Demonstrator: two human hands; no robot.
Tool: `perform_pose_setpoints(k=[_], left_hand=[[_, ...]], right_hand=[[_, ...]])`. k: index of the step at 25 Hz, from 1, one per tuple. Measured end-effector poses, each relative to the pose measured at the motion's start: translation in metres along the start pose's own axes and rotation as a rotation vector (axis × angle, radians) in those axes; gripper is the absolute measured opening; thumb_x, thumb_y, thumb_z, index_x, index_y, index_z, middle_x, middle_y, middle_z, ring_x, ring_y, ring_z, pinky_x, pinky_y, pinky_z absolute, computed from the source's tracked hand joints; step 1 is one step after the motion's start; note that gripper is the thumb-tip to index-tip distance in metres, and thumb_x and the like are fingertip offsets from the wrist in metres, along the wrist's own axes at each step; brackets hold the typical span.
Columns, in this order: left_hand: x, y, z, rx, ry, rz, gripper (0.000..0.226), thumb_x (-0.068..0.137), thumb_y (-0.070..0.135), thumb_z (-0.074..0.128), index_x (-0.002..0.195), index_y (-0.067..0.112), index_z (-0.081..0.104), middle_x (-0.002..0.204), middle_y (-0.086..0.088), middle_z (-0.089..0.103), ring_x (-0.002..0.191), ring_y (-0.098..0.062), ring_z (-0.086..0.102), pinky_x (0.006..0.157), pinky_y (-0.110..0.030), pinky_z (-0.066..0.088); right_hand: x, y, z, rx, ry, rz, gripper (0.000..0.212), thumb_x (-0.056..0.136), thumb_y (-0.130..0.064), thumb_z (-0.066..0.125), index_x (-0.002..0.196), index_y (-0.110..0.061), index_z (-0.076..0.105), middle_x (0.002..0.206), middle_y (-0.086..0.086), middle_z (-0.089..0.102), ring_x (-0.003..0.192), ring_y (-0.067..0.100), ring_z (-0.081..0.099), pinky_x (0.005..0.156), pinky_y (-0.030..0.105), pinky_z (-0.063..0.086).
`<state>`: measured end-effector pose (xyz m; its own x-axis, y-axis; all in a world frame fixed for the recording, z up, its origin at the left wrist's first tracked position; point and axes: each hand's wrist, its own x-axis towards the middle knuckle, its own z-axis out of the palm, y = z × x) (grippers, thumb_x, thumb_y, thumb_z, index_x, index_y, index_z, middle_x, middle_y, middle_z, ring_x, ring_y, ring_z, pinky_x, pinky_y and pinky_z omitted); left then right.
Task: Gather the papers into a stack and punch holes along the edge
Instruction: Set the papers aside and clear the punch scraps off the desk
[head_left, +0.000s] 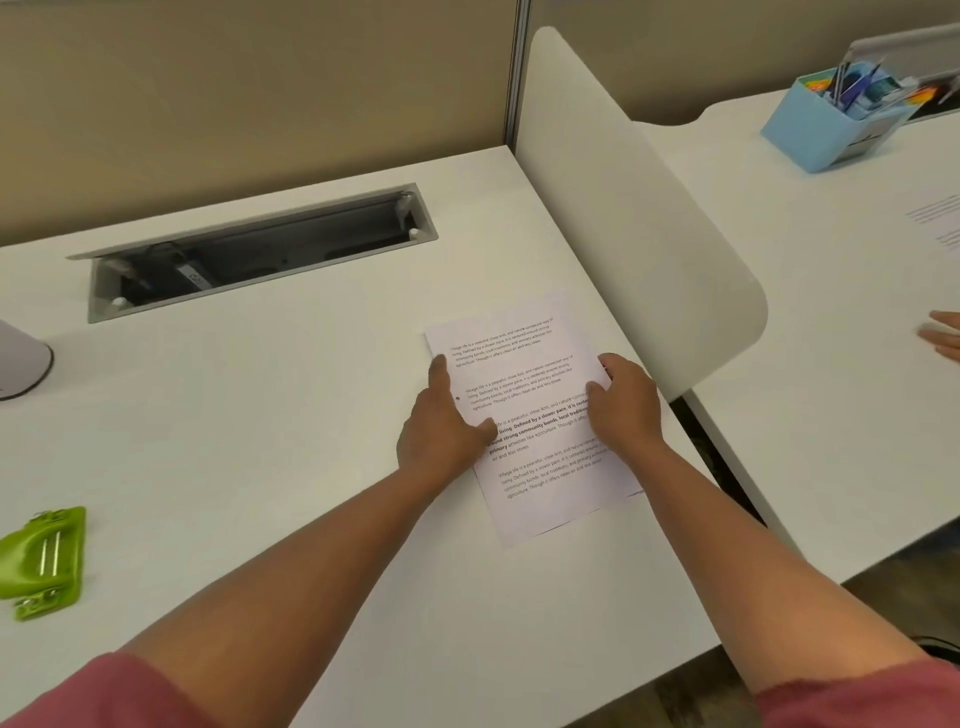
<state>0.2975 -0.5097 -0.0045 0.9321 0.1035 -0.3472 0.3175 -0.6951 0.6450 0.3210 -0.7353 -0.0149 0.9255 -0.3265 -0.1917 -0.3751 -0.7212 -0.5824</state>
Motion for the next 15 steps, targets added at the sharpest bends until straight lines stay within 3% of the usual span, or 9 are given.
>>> perform_pose_setpoints(k=[3,8,12,15], left_hand=[[0.005,-0.002,-0.001,0.112,-0.038,-0.026,0.086,0.077,0.051,0.072,0.149,0.031,0.03,0.122,0.0,0.053,0.11,-0.025,0.059,0.081,-0.036,0.047],[0.003,0.0,-0.002,0.149,-0.019,-0.016,0.071,0.076,0.054,0.069,0.137,0.032,0.04,0.112,0.001,0.054,0.1,-0.027,0.061,0.074,-0.035,0.046],[0.004,-0.005,-0.004,0.166,-0.028,0.02,0.078,0.08,0.056,0.067,0.146,0.033,0.034,0.123,0.0,0.056,0.11,-0.028,0.06,0.081,-0.037,0.048],[0.004,-0.017,-0.015,-0.004,-0.074,0.042,0.091,0.082,0.054,0.067,0.157,0.031,0.022,0.129,-0.002,0.061,0.117,-0.024,0.06,0.087,-0.039,0.052]], right_hand=[[-0.004,0.0,0.002,-0.148,0.04,-0.07,0.05,0.099,-0.016,0.054,0.148,-0.018,0.044,0.148,0.005,0.047,0.13,0.031,0.045,0.1,0.041,0.043],[-0.006,0.002,0.005,-0.319,0.022,-0.159,0.041,0.1,-0.013,0.046,0.136,-0.028,0.06,0.151,-0.002,0.047,0.133,0.033,0.04,0.101,0.051,0.039],[-0.008,0.001,0.004,-0.301,0.026,-0.154,0.039,0.1,-0.02,0.048,0.138,-0.027,0.058,0.154,0.0,0.044,0.136,0.033,0.037,0.104,0.053,0.037],[-0.019,-0.007,0.011,-0.27,0.103,-0.167,0.043,0.1,-0.031,0.05,0.142,-0.025,0.053,0.155,0.001,0.042,0.138,0.032,0.035,0.106,0.055,0.032]])
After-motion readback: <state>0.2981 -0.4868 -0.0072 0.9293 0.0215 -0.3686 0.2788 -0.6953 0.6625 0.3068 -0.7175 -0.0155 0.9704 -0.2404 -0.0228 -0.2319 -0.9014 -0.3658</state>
